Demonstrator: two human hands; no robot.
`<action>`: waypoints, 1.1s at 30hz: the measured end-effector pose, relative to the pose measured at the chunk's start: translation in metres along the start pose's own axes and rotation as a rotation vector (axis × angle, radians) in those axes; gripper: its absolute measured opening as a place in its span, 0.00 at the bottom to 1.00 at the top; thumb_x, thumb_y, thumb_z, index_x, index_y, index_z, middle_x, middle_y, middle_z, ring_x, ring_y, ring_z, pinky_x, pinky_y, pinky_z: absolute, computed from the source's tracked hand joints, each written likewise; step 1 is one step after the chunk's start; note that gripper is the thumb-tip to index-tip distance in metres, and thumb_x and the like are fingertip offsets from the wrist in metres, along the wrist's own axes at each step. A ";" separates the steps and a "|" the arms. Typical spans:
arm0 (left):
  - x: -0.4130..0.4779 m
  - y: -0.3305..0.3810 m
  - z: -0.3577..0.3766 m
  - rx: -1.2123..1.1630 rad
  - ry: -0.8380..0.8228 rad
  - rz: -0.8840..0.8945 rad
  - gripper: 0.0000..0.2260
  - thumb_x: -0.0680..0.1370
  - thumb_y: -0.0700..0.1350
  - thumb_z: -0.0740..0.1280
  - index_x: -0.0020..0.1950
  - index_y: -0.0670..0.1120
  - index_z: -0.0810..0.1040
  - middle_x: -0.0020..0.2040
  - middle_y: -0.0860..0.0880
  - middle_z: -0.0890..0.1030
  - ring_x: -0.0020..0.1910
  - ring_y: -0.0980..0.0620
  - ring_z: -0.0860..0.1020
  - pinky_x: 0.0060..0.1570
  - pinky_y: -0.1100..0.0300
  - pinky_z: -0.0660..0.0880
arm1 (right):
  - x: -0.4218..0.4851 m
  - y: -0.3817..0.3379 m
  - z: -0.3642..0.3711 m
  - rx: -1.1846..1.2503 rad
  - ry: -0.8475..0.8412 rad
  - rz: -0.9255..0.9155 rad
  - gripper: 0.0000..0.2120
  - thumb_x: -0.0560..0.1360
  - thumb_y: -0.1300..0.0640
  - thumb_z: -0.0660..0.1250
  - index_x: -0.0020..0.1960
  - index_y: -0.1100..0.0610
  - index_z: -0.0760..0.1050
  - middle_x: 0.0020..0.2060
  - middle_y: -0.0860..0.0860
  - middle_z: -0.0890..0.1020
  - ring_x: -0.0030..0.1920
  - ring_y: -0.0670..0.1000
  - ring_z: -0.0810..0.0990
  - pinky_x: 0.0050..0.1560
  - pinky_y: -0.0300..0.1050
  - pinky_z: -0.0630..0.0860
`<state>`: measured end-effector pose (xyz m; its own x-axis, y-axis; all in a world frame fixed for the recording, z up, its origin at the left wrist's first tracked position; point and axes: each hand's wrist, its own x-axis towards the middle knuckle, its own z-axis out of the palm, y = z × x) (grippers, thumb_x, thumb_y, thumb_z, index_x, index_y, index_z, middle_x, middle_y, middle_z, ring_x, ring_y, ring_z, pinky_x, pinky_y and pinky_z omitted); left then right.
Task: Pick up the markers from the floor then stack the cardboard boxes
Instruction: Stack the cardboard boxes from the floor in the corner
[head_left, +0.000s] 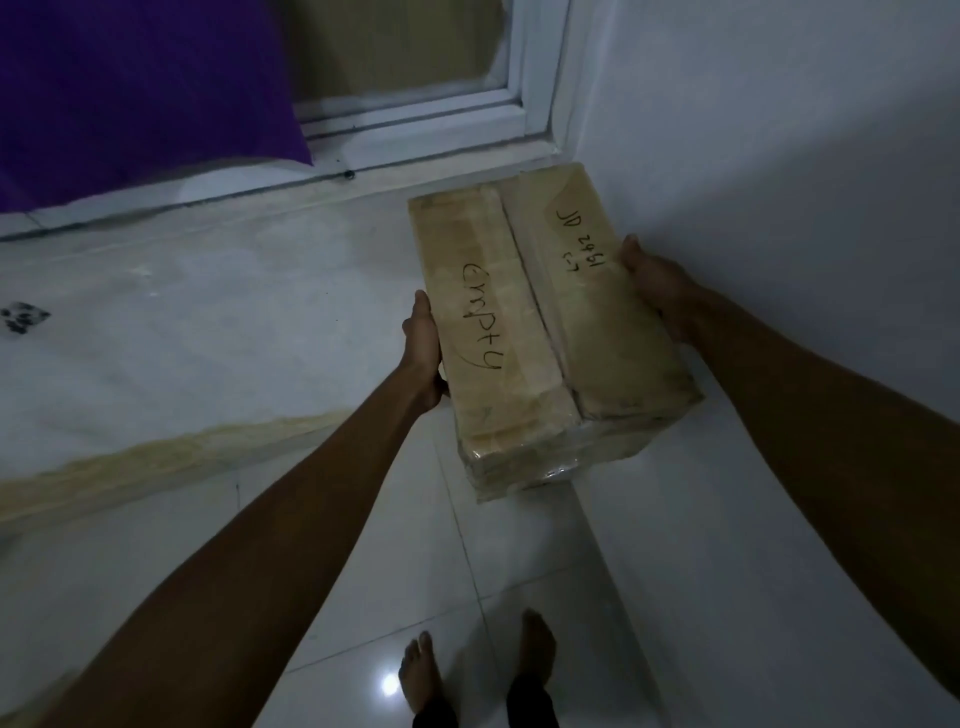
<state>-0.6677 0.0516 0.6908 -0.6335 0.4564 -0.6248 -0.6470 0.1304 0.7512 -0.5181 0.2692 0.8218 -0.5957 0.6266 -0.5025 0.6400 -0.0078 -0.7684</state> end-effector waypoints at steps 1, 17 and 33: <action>0.016 -0.004 -0.004 -0.001 0.002 0.009 0.49 0.59 0.80 0.60 0.74 0.57 0.64 0.70 0.46 0.74 0.64 0.38 0.76 0.57 0.31 0.72 | 0.009 -0.002 -0.002 -0.034 0.006 -0.014 0.38 0.75 0.32 0.49 0.71 0.59 0.68 0.69 0.56 0.72 0.67 0.58 0.72 0.69 0.57 0.68; -0.004 0.037 0.044 -0.014 -0.165 0.254 0.28 0.77 0.60 0.59 0.69 0.42 0.72 0.65 0.38 0.77 0.63 0.38 0.77 0.66 0.36 0.69 | 0.070 -0.025 0.001 -0.297 0.106 -0.210 0.25 0.84 0.49 0.45 0.70 0.64 0.67 0.70 0.60 0.69 0.70 0.57 0.67 0.66 0.44 0.63; 0.010 0.022 0.054 0.013 -0.018 0.245 0.27 0.80 0.61 0.55 0.67 0.42 0.74 0.59 0.42 0.82 0.57 0.43 0.81 0.59 0.43 0.77 | 0.101 -0.001 0.012 -0.314 0.119 -0.255 0.22 0.84 0.53 0.49 0.59 0.69 0.74 0.59 0.67 0.76 0.60 0.58 0.75 0.42 0.41 0.61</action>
<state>-0.6651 0.1068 0.7131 -0.7631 0.4915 -0.4196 -0.4693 0.0250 0.8827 -0.5842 0.3231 0.7674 -0.7057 0.6634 -0.2487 0.6071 0.3852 -0.6950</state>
